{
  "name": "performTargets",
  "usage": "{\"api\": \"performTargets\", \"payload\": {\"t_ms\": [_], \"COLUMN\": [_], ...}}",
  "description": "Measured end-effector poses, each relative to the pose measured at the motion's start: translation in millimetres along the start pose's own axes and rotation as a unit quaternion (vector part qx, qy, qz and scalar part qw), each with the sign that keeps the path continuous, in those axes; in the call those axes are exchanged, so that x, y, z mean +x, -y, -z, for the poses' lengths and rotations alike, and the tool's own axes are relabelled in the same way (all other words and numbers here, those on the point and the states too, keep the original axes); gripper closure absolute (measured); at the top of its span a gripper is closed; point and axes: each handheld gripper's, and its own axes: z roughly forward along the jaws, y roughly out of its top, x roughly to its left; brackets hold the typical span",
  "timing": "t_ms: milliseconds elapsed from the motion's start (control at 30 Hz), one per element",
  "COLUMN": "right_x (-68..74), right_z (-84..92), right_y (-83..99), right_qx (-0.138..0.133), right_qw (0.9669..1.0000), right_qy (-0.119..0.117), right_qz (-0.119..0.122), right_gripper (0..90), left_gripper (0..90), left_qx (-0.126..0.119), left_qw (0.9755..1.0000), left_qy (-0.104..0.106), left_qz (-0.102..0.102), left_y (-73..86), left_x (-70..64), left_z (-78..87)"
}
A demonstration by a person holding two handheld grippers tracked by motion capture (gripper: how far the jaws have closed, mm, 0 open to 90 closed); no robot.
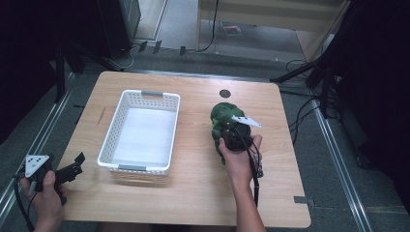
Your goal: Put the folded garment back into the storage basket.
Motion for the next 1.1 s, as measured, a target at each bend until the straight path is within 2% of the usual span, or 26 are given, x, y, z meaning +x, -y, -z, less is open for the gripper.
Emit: {"api": "performTargets", "payload": {"t_ms": [333, 633, 800, 1067, 1100], "right_x": [30.2, 51.6, 74.4, 100.0, 100.0], "right_z": [8.8, 11.1, 12.2, 10.2, 10.2], "right_y": [-18.2, -30.5, -38.5, -46.8, -46.8], "right_qx": [-0.007, -0.011, -0.012, -0.013, -0.013], "right_qw": [0.9998, 0.9993, 0.9986, 0.9977, 0.9977], "right_qy": [-0.017, -0.032, -0.047, -0.059, -0.059], "right_qz": [0.010, 0.015, 0.021, 0.033, 0.033], "right_gripper": [76.6, 76.6, 76.6, 76.6, 76.6], "left_gripper": [0.0, 0.0, 0.0, 0.0, 0.0], "left_qx": [0.001, 0.004, 0.004, 0.004, 0.004], "left_qw": [1.0000, 1.0000, 0.9999, 1.0000, 1.0000], "left_qy": [-0.001, -0.002, -0.002, -0.001, -0.001], "left_qz": [-0.004, -0.007, -0.010, -0.006, -0.006], "left_y": [0.0, -0.3, -0.2, -0.4, -0.4], "left_x": [-0.6, -1.4, -1.8, -1.1, -1.1], "left_z": [-0.2, -0.3, -0.2, -0.5, -0.5]}}
